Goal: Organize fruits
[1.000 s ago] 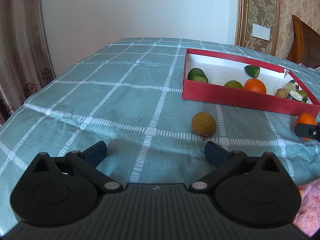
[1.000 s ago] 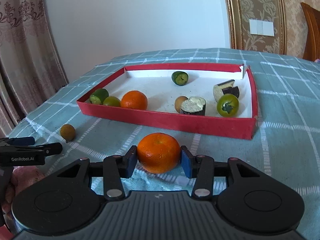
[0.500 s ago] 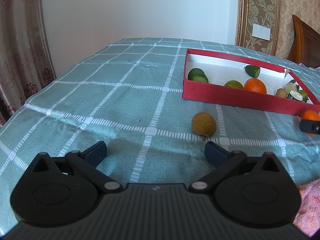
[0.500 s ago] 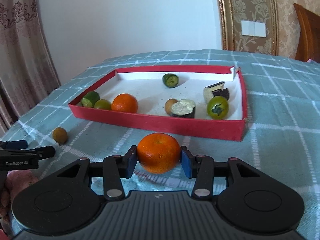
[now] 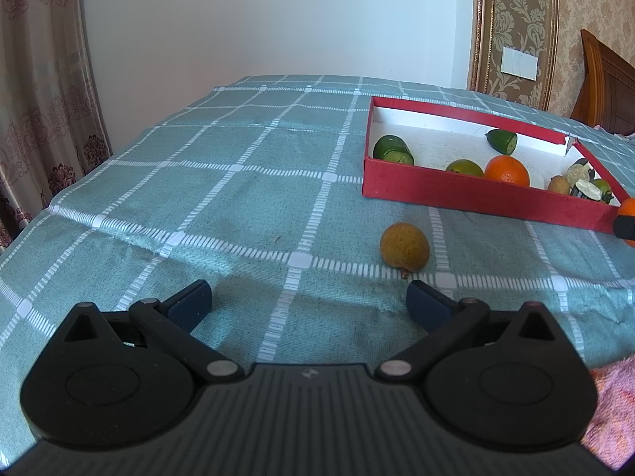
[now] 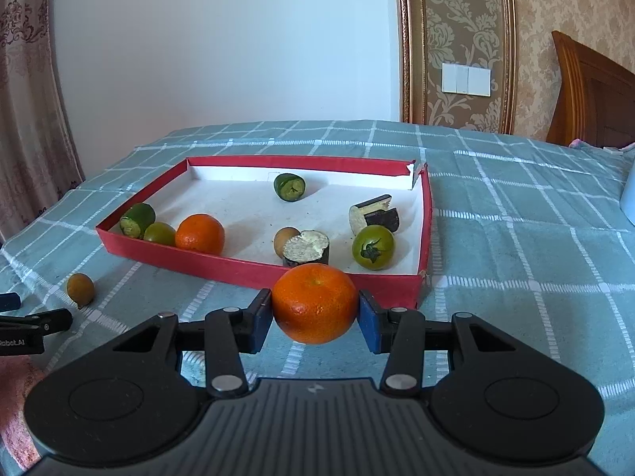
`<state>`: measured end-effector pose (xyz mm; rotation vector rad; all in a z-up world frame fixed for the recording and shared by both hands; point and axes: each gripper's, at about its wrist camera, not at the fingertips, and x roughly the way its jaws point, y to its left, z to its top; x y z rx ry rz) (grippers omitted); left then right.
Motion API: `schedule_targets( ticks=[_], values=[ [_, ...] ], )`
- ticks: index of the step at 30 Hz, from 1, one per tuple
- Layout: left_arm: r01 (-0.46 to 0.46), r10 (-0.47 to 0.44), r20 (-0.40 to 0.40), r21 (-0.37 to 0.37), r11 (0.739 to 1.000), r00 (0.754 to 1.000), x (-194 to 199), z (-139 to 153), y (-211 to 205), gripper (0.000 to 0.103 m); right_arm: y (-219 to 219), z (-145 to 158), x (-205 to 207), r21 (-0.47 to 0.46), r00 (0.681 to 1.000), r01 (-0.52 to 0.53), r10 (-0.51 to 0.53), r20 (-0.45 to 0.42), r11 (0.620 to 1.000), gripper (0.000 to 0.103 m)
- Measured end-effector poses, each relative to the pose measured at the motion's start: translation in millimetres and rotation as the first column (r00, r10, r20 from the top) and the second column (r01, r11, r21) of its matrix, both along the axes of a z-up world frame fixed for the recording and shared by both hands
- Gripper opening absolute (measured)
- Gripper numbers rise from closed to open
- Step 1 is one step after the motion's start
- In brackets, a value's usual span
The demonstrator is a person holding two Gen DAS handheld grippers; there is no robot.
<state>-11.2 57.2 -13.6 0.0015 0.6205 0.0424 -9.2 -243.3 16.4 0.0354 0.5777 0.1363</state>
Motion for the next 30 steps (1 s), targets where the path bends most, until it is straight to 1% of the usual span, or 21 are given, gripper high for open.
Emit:
schedule_targets(
  ticks=[7,13,18,20,30],
  values=[
    [0.000,0.000,0.000,0.000,1.000,1.000,0,0,0,0.103,-2,-5,3,0.010,1.000,-0.004,0.004,-0.016,1.000,0.045],
    [0.000,0.000,0.000,0.000,1.000,1.000,0,0,0,0.103,-3,-15,10,0.012,0.997,-0.005,0.006,-0.073,1.000,0.045],
    [0.000,0.000,0.000,0.000,1.000,1.000,0,0,0,0.103,1,-16,11,-0.011,0.997,-0.009,0.008,-0.075,1.000,0.046],
    [0.000,0.000,0.000,0.001,1.000,1.000,0,0,0,0.103,2,-17,11,-0.014,0.997,-0.016,0.014,-0.076,1.000,0.050],
    [0.000,0.000,0.000,0.000,1.000,1.000,0,0,0,0.103,4,-17,10,-0.034,0.997,-0.016,0.013,-0.071,0.999,0.050]
  ],
)
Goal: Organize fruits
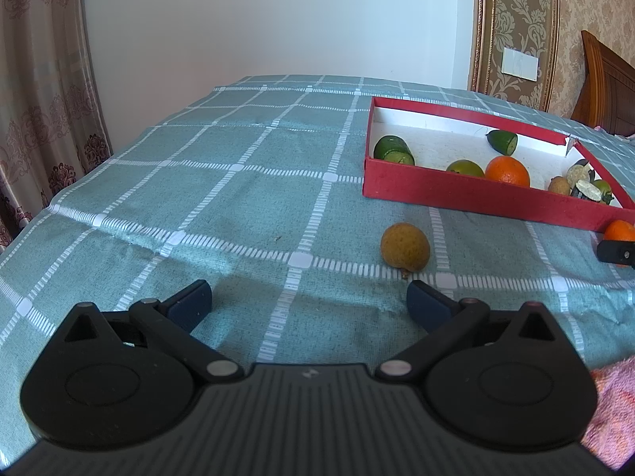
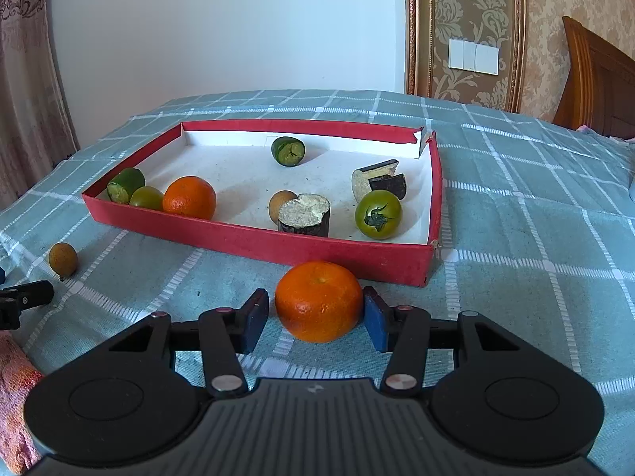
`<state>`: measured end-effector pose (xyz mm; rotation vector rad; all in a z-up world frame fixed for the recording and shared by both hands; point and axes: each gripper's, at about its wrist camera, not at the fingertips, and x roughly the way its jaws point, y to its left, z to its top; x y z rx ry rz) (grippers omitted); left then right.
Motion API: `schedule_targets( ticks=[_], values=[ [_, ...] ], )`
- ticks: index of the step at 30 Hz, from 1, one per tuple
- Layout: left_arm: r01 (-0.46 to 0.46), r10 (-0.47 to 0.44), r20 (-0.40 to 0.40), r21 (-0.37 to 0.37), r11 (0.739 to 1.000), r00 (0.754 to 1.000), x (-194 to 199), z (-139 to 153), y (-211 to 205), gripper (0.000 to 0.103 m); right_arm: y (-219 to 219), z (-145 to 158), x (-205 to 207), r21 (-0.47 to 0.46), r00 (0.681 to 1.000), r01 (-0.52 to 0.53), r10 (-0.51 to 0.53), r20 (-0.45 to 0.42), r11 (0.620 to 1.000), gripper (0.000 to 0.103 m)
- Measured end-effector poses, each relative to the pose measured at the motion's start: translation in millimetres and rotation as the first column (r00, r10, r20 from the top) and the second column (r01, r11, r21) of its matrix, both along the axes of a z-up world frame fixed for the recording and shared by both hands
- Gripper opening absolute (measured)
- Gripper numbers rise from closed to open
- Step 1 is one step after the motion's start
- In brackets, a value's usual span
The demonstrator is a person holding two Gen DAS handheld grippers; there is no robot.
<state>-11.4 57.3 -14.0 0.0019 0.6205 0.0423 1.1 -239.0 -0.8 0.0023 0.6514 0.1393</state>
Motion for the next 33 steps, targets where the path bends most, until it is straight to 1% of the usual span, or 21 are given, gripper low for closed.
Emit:
schedule_targets(
  ticks=[4,8,14,21,25,33],
  values=[
    [0.000,0.000,0.000,-0.001,1.000,1.000,0,0,0,0.103,-1,2,-2,0.006,1.000,0.001,-0.001,0.013,1.000,0.048],
    [0.000,0.000,0.000,0.000,1.000,1.000,0,0,0,0.103,-1,7,-2,0.008,1.000,0.001,-0.001,0.029,1.000,0.047],
    [0.000,0.000,0.000,0.000,1.000,1.000,0,0,0,0.103,3,27,4,-0.005,0.996,0.001,0.000,0.085,1.000,0.047],
    [0.000,0.000,-0.001,-0.001,1.000,1.000,0,0,0,0.103,10,45,25,-0.030,0.991,0.019,-0.015,0.130,0.999,0.047],
    [-0.001,0.001,-0.001,-0.002,1.000,1.000,0,0,0,0.103,11,49,44,-0.037,0.991,0.035,-0.030,0.130,0.999,0.047],
    [0.000,0.000,-0.001,-0.008,1.000,1.000,0,1,1,0.103,10,51,74,-0.017,0.993,0.041,-0.039,0.108,0.999,0.047]
  ],
)
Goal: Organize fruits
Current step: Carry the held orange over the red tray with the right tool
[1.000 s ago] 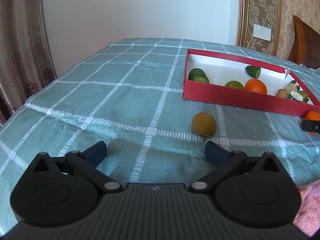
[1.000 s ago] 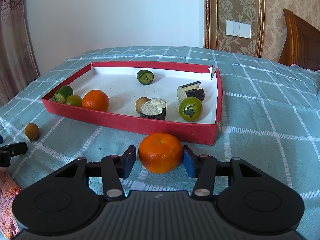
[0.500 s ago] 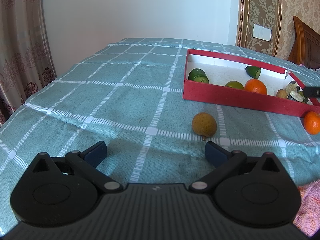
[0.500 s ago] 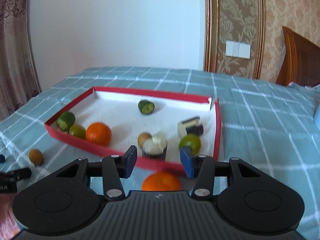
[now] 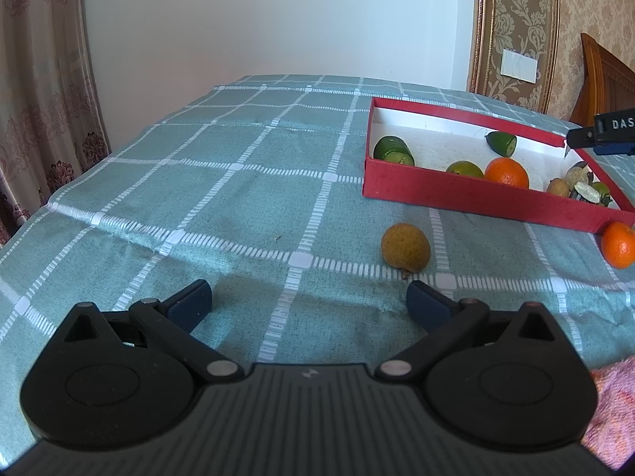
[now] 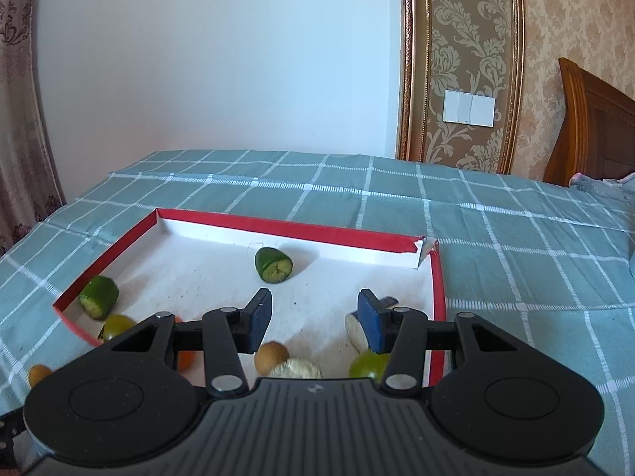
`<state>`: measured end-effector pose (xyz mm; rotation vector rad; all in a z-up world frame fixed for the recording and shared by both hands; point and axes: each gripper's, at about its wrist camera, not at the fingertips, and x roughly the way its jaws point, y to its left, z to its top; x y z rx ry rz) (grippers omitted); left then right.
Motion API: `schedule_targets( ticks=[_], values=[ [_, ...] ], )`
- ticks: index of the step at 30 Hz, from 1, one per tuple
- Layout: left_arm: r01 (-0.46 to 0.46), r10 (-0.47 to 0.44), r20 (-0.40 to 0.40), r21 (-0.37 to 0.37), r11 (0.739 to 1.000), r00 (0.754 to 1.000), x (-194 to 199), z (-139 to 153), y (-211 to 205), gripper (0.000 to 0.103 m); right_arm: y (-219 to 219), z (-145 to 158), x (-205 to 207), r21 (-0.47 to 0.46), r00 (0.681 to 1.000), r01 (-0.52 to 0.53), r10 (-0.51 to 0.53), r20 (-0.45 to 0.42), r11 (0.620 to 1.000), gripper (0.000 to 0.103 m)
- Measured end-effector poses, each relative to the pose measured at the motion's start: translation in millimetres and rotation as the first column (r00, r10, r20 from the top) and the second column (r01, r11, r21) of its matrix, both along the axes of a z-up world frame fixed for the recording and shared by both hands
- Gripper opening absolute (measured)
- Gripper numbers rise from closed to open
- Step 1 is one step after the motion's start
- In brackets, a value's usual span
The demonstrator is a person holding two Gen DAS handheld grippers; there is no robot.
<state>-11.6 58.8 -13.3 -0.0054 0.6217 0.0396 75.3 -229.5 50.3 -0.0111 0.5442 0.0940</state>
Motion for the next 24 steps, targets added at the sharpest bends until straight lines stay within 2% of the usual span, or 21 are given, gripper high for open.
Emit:
schedule_targets(
  ticks=[5,13,19,24],
  values=[
    [0.000,0.000,0.003,-0.005,1.000,1.000,-1,0,0,0.103,2,-3,10,-0.012,1.000,0.003,-0.004,-0.007,1.000,0.047],
    [0.002,-0.002,0.011,-0.026,1.000,1.000,-3,1,2,0.103,-18,2,17,0.057,0.999,-0.006,0.008,-0.032,0.998,0.047],
    [0.005,-0.005,0.015,-0.036,0.999,1.000,-3,1,3,0.103,-45,17,-3,0.103,0.999,-0.031,0.030,0.014,0.994,0.047],
    [0.006,-0.006,0.016,-0.040,0.999,1.000,-4,1,3,0.103,-55,16,-23,0.128,0.996,-0.073,0.066,0.058,0.989,0.047]
  ],
)
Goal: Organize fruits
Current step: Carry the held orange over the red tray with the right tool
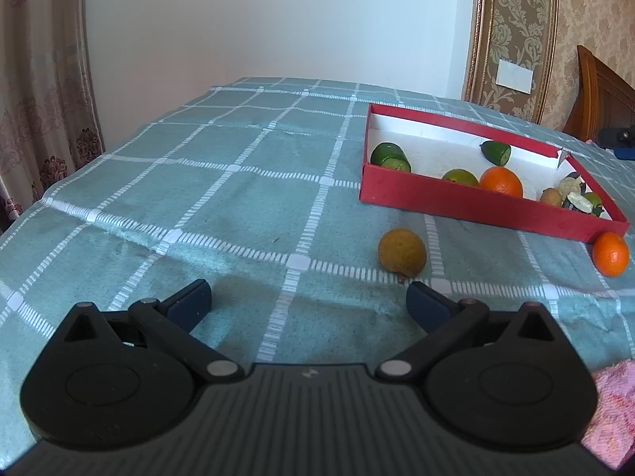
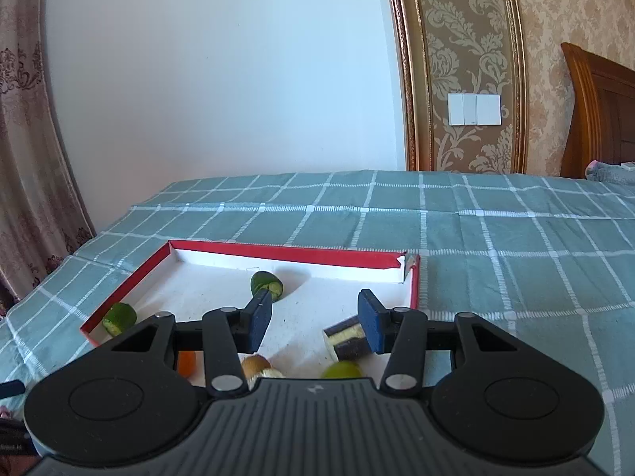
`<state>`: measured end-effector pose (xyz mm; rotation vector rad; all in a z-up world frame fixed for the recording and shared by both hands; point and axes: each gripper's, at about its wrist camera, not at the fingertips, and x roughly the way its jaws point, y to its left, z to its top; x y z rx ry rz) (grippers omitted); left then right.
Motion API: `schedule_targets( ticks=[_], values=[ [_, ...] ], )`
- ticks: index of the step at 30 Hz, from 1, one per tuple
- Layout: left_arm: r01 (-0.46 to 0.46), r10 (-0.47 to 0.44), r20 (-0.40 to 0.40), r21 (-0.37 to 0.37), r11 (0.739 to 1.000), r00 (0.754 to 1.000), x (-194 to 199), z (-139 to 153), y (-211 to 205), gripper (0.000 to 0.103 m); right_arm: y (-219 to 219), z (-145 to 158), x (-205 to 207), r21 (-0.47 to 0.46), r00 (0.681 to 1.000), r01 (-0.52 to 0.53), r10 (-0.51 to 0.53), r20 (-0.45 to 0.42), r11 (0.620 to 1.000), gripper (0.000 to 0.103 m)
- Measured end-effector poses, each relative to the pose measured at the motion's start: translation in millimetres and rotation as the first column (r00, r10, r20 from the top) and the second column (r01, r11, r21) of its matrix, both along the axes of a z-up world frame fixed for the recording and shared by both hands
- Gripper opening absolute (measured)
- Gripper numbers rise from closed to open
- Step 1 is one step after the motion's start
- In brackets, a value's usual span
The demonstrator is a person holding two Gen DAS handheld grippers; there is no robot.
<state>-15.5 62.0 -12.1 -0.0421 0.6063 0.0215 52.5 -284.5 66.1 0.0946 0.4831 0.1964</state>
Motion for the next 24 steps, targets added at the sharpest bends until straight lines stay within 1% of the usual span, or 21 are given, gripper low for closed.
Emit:
schedule_targets(
  ticks=[5,7,10,11,14,16,20,24],
  values=[
    [-0.001,0.001,-0.001,0.001,1.000,1.000,1,0,0,0.103,11,-4,-16,-0.093,0.997,0.011,-0.004,0.080,0.996,0.047],
    [-0.001,0.001,0.000,0.000,1.000,1.000,0,0,0,0.103,13,-4,-20,-0.114,0.996,0.010,0.000,0.088,0.993,0.047],
    [-0.001,0.001,0.000,0.000,1.000,1.000,1,0,0,0.103,13,-5,-34,-0.121,0.996,0.001,0.010,0.089,0.993,0.048],
    [-0.001,0.001,-0.001,0.001,1.000,1.000,1,-1,0,0.103,14,-6,-41,-0.123,0.996,-0.009,0.019,0.085,0.992,0.048],
    [-0.001,0.001,-0.002,0.004,1.000,1.000,1,-1,-1,0.103,18,-17,-58,-0.133,0.996,-0.080,0.085,0.033,0.988,0.048],
    [-0.002,0.002,-0.002,0.003,1.000,1.000,1,-1,-1,0.103,21,-26,-64,-0.146,0.995,-0.097,0.097,-0.006,0.985,0.048],
    [-0.001,0.001,-0.002,0.005,1.000,1.000,1,-1,-1,0.103,25,-44,-62,-0.150,0.995,-0.088,0.079,-0.067,0.985,0.048],
    [-0.003,0.003,-0.005,0.010,1.000,1.000,1,-1,-1,0.103,28,-50,-57,-0.128,0.991,-0.111,0.100,-0.084,0.986,0.048]
  ],
)
